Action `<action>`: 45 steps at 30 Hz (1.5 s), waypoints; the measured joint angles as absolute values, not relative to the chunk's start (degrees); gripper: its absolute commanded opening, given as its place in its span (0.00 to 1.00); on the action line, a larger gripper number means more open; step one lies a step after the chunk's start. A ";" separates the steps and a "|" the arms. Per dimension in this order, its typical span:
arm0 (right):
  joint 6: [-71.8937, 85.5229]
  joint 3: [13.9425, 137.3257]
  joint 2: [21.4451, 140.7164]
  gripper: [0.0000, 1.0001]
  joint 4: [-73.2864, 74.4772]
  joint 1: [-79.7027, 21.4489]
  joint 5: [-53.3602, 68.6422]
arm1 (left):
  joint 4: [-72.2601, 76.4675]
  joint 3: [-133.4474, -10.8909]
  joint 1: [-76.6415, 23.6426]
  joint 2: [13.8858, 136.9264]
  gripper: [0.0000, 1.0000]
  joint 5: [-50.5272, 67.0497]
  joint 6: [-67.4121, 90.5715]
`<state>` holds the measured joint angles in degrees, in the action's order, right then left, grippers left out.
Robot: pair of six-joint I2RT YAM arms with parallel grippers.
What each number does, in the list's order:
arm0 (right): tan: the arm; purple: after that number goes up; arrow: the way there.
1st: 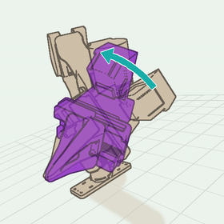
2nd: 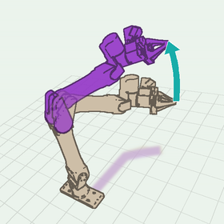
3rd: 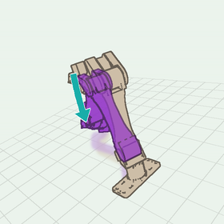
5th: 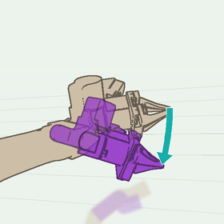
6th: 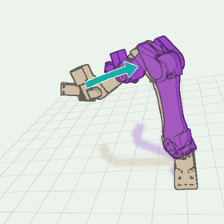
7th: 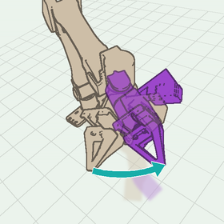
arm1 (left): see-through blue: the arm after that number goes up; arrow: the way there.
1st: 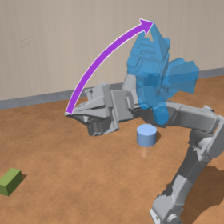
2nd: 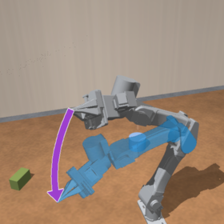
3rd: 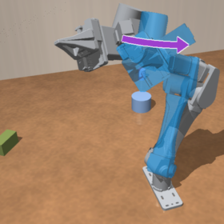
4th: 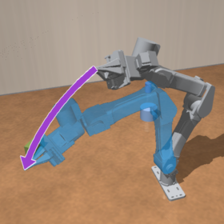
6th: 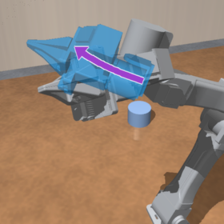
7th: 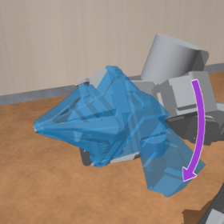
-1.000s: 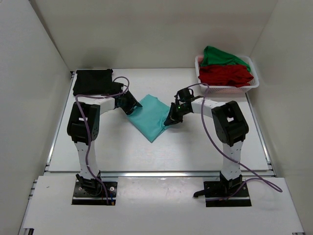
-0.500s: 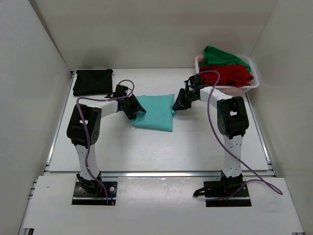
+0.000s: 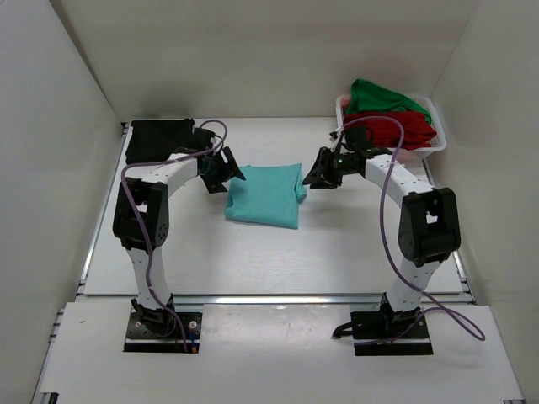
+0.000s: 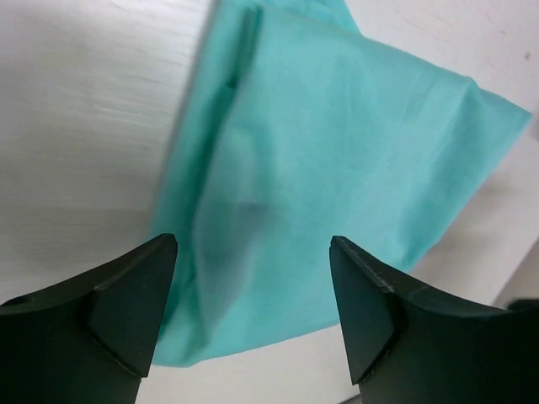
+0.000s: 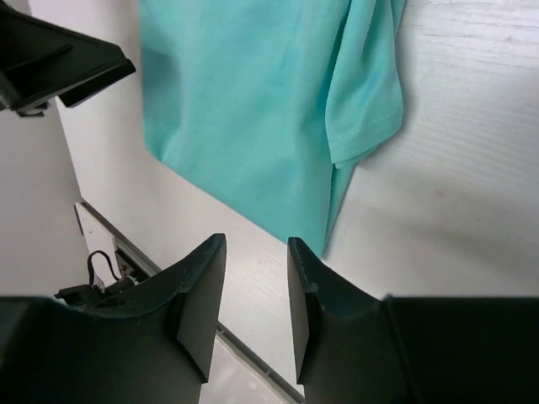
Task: Fold and stack the t-shirts
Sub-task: Put the neatly folded tshirt into the corner of the board with the left arm
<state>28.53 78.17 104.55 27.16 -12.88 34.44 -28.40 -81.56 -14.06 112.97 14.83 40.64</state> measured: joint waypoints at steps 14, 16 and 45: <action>28.73 70.72 96.05 0.29 27.88 -6.66 35.73 | -37.17 -91.29 -18.15 121.51 0.86 6.55 25.12; 28.91 70.54 95.74 0.29 28.05 -5.96 35.75 | -38.68 -92.58 -19.79 122.74 0.78 4.73 23.31; 30.04 76.93 86.28 0.24 41.60 -0.05 37.47 | -46.74 -141.60 -5.28 136.66 0.00 -18.87 10.20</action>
